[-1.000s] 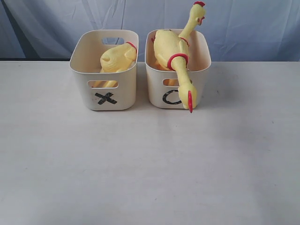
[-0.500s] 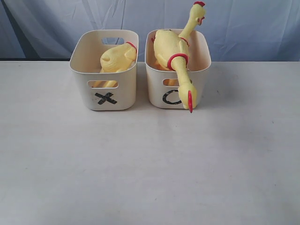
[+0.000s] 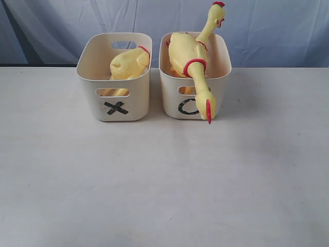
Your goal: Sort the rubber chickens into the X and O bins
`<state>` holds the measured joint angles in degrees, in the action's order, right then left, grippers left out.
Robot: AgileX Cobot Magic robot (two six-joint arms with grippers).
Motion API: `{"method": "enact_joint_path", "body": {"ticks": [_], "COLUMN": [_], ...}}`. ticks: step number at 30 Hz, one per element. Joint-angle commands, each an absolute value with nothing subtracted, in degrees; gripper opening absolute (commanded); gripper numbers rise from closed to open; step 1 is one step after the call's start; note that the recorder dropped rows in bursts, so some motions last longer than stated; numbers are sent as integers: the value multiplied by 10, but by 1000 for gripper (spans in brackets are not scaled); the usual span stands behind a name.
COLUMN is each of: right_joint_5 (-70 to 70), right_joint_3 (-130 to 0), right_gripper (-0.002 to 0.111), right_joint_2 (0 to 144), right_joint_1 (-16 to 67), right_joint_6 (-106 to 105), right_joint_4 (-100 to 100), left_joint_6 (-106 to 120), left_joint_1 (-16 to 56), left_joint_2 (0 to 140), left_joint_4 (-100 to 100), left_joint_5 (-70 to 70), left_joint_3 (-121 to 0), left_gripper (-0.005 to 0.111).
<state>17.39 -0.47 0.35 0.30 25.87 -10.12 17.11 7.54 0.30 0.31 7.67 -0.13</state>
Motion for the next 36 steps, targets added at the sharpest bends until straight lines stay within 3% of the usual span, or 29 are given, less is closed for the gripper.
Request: {"method": "enact_joint_path", "body": {"ticks": [1, 10, 36], "right_joint_5": [163, 162, 175], "right_joint_3": [0, 0, 0], "right_gripper": [0, 0, 0], "right_joint_2": [0, 0, 0], "right_joint_1": [0, 0, 0], "right_joint_6": [255, 77, 74], "right_joint_4": [-96, -97, -97], "left_joint_6": [169, 157, 78], "left_joint_1": [74, 74, 74], "left_joint_2": [0, 0, 0], "left_joint_4": [3, -6, -8], "left_joint_5": [117, 117, 115], "left_joint_3": [0, 0, 0], "left_gripper": [0, 0, 0]}}
